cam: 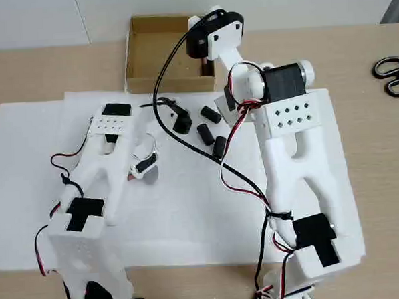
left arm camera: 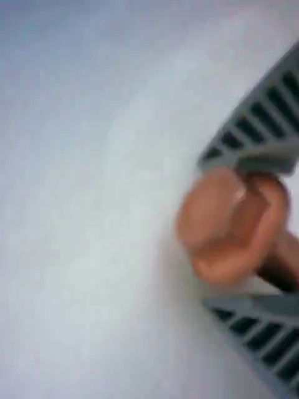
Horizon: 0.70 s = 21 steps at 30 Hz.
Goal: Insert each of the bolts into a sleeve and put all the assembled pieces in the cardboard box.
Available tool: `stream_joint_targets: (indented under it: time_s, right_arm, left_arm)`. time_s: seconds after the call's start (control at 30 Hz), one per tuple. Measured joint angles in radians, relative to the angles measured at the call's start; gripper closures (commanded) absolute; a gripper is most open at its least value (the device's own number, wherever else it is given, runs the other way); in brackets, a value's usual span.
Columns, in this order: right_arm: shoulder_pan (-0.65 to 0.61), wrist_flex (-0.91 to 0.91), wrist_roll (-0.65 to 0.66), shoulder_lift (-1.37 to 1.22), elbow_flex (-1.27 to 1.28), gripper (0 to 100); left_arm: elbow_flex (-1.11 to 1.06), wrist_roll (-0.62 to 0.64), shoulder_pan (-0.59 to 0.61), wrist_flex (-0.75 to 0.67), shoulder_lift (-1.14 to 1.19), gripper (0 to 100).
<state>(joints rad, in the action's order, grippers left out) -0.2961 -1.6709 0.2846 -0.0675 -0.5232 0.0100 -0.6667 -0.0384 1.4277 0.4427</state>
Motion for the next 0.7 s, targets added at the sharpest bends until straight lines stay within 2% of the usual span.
stream_joint_targets:
  time_s: [0.43,0.7]
  right_arm:
    - [0.0,0.0,0.0,0.0,0.0,99.5]
    - [0.0,0.0,0.0,0.0,0.0,99.5]
  left_arm:
    - [0.052,0.011,-0.064,0.121,0.006,99]
    - [0.232,0.058,-0.063,0.275,0.008,99]
